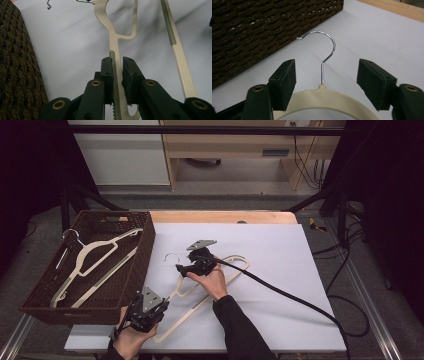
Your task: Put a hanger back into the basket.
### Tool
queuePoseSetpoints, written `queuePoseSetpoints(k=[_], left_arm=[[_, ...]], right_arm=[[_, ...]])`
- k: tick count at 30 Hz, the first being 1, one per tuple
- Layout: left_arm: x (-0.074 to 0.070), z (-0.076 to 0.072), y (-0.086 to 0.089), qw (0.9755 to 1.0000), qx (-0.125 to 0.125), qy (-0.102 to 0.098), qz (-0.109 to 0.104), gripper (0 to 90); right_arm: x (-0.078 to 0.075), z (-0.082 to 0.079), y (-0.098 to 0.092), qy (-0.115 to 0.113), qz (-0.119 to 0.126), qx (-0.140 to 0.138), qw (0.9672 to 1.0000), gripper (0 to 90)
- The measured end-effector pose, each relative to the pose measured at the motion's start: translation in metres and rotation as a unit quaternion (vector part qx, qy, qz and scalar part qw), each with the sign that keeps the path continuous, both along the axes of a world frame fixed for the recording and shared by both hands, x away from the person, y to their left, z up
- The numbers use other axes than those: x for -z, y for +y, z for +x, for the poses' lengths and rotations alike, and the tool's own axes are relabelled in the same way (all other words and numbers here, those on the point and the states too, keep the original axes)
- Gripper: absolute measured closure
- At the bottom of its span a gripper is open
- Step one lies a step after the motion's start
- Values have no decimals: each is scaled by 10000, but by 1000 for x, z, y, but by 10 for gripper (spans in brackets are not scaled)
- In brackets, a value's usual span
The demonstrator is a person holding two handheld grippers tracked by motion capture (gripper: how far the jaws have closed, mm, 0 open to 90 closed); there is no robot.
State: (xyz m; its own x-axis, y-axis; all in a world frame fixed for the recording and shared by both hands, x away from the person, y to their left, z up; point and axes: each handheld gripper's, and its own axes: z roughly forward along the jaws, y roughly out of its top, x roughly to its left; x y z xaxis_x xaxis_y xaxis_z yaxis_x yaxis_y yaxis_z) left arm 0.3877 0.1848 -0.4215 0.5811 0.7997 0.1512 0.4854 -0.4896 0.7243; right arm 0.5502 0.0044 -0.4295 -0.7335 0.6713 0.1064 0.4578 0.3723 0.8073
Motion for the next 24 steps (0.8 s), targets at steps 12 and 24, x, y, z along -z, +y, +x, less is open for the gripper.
queuePoseSetpoints(k=[12, 24], left_arm=[[1, 0, 0, 10000, 0, 51, -7, 794], [4, -2, -1, 10000, 36, 72, 1, 793]], right_arm=[[14, 9, 8, 128, -102, -36, 9999, 582], [16, 10, 8, 442, -15, -114, 9990, 880]])
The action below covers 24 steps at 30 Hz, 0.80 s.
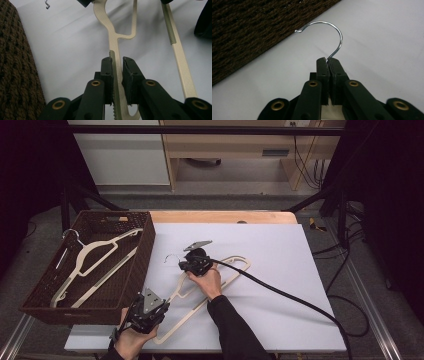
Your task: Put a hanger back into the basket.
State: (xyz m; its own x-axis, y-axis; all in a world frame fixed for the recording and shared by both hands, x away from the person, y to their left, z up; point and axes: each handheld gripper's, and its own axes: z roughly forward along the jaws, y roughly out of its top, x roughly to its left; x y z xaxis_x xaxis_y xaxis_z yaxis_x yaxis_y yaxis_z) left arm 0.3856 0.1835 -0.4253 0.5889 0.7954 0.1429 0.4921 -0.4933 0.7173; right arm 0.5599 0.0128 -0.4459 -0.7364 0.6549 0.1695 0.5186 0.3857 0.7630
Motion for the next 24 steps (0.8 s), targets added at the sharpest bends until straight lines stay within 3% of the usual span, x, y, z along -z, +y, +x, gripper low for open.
queuePoseSetpoints(k=[8, 12, 14, 18, 21, 24], left_arm=[[2, -3, 0, 9999, 66, 25, -81, 789], [1, 0, 3, 9992, 183, 85, -356, 775], [-1, 3, 5, 9987, 193, 114, -464, 678], [-1, 16, 6, 9960, 328, 406, -720, 529], [0, 28, 6, 9926, 402, 677, -922, 473], [1, 36, 3, 9925, 406, 731, -889, 450]], right_arm=[[-5, -4, -1, -34, -58, 10, 10000, 888], [-6, -7, -2, -95, -127, -17, 9999, 889], [-7, -9, -2, -101, -94, -64, 9999, 889], [-8, -16, -2, -169, -65, -187, 9997, 890], [-12, -21, -2, -293, -10, -261, 9992, 890], [-17, -27, -4, -389, 61, -285, 9988, 890]])
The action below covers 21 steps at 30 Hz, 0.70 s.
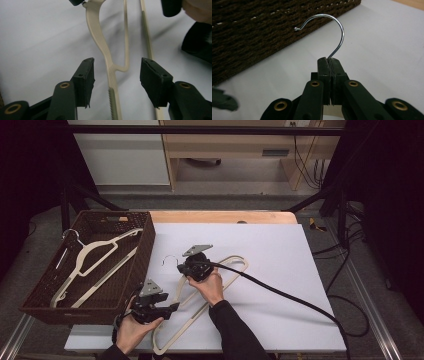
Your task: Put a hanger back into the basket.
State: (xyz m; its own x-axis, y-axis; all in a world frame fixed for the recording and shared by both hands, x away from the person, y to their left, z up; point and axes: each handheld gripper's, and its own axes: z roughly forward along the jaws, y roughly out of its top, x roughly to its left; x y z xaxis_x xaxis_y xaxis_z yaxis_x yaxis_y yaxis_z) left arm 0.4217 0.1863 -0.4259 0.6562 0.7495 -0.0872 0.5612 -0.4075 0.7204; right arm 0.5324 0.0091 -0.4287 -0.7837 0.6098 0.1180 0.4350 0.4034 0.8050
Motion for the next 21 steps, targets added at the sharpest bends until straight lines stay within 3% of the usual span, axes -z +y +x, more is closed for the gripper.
queuePoseSetpoints(k=[3, 5, 7, 13, 21], left_arm=[[-1, 9, -2, 10000, -24, -33, -23, 446], [-3, 14, -5, 9998, -4, 102, -173, 451], [-3, 18, -7, 9998, -4, 95, -159, 493], [-6, 22, -19, 9998, 132, 107, -125, 544], [-9, 25, -27, 9990, 283, 215, -257, 672]], right_arm=[[-5, -6, -5, -84, 97, -53, 9999, 890], [-8, -10, -8, -140, 160, -55, 9998, 890], [-11, -13, -12, -197, 221, -82, 9995, 890], [-19, -25, -24, -344, 361, -117, 9987, 890], [-28, -40, -38, -548, 466, -149, 9973, 889]])
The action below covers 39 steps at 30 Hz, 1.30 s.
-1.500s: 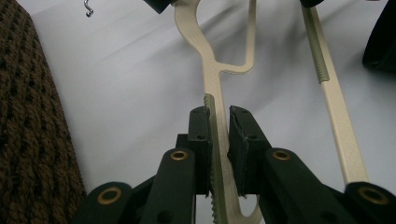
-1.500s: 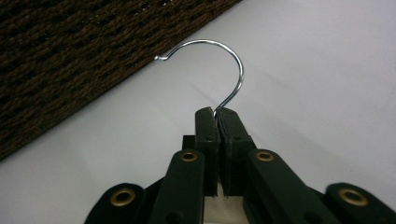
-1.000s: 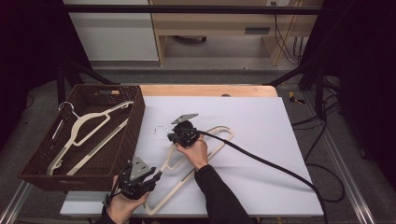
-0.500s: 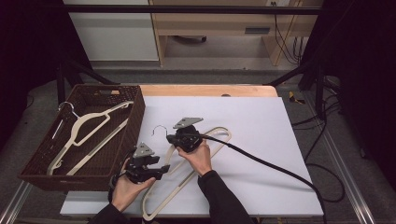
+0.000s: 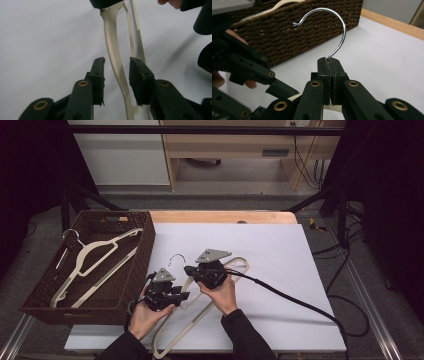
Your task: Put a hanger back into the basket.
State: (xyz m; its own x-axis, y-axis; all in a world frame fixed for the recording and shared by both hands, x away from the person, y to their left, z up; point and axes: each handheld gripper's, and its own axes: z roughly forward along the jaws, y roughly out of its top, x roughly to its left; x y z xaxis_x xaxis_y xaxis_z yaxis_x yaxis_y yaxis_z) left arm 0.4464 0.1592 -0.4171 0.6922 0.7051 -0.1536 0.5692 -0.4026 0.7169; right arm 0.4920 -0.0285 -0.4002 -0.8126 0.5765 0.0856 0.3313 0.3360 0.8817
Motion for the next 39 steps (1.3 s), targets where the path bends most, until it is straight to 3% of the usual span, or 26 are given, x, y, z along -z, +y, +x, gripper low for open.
queuePoseSetpoints(k=[3, 5, 12, 17, 19, 25, 28, 33, 39], left_arm=[[0, -1, -2, 10000, 64, 20, -65, 734], [0, -1, -4, 10000, 44, -14, 39, 757], [-4, -7, -6, 9997, -39, 15, -259, 812], [-9, -11, -7, 9989, -94, 44, -465, 844], [-12, -14, -7, 9985, -79, 41, -545, 856], [-27, -25, -12, 9987, -19, -328, -396, 866], [-34, -29, -12, 9983, 31, -455, -377, 866], [-47, -32, -8, 9972, 70, -650, -368, 866], [-66, -33, 0, 9956, 77, -865, -348, 866]], right_arm=[[-3, -5, -3, -62, 10, -18, 10000, 890], [-5, -8, -6, -82, 38, -23, 10000, 900], [-13, -14, -14, -151, 76, -49, 9998, 900], [-20, -21, -24, -194, 245, -90, 9995, 888], [-24, -25, -30, -219, 314, -89, 9992, 852], [-38, -38, -48, -312, 520, -162, 9980, 725], [-41, -46, -58, -384, 491, -147, 9979, 638], [-42, -57, -77, -546, 428, 35, 9976, 489], [-38, -63, -104, -559, 523, 442, 9961, 319]])
